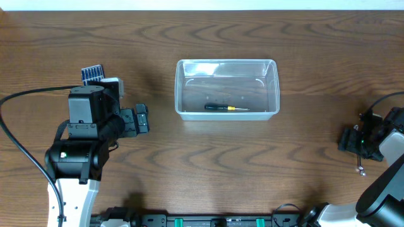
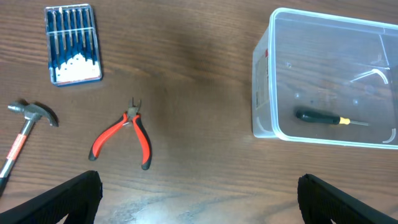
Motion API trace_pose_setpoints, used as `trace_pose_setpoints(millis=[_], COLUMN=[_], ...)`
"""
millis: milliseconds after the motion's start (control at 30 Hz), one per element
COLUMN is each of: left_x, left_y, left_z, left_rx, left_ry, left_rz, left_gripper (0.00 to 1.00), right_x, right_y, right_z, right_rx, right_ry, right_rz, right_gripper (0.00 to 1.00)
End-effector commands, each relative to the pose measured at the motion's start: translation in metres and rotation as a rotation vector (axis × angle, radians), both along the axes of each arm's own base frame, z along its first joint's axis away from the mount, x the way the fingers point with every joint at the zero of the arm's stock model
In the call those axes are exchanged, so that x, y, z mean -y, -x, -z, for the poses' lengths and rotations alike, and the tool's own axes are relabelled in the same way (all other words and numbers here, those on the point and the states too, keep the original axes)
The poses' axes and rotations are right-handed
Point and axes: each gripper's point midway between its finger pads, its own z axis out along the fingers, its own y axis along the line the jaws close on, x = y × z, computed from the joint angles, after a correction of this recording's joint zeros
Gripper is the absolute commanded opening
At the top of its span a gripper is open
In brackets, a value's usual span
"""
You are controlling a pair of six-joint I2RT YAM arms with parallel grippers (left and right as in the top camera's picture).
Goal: Pack container
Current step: 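Lower and close the right gripper on the chrome wrench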
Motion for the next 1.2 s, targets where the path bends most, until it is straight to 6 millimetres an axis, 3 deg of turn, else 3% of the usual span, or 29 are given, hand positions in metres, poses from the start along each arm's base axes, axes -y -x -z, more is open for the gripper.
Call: trace_pose_setpoints(millis=[0, 200, 400, 567, 800, 1033, 1167], left_x=[-0.0007, -0.0008, -0.0007, -0.0007, -0.0007, -0.0007, -0.0007], left_y=[-0.0005, 0.0008, 0.0009, 0.0009, 0.0009, 0.0009, 0.0009], left_z=[-0.0066, -0.0055, -0.0055, -0.0055, -0.0055, -0.0055, -0.0055], left_rx=[0.012, 0.006, 0.005, 0.005, 0.005, 0.005, 0.005], left_ry=[-0.015, -0.015, -0.015, -0.015, -0.014, -0.015, -0.015], left_rz=[0.011, 0.011, 0.011, 0.011, 0.011, 0.011, 0.011], left_gripper=[0.98, 0.99, 0.98, 0.98, 0.98, 0.98, 0.98], right_x=[0.0015, 0.0037, 0.0038, 0.0045, 0.0048, 0.0049, 0.0048], right_y=[0.0170, 0.0184, 0.0181, 0.0172, 0.0169, 0.0169, 0.0169], right_z=[0.0098, 0.0098, 0.0097, 0.0094, 0.0094, 0.0094, 0.0094], right_rx=[-0.054, -0.054, -0.052, -0.048, -0.047, -0.047, -0.047], right_ry=[-0.003, -0.003, -0.003, 0.000, 0.001, 0.002, 0.001], right_rz=[0.019, 0.028, 0.027, 0.028, 0.028, 0.028, 0.028], right_gripper=[0.77, 0.63, 0.56, 0.35, 0.28, 0.12, 0.09])
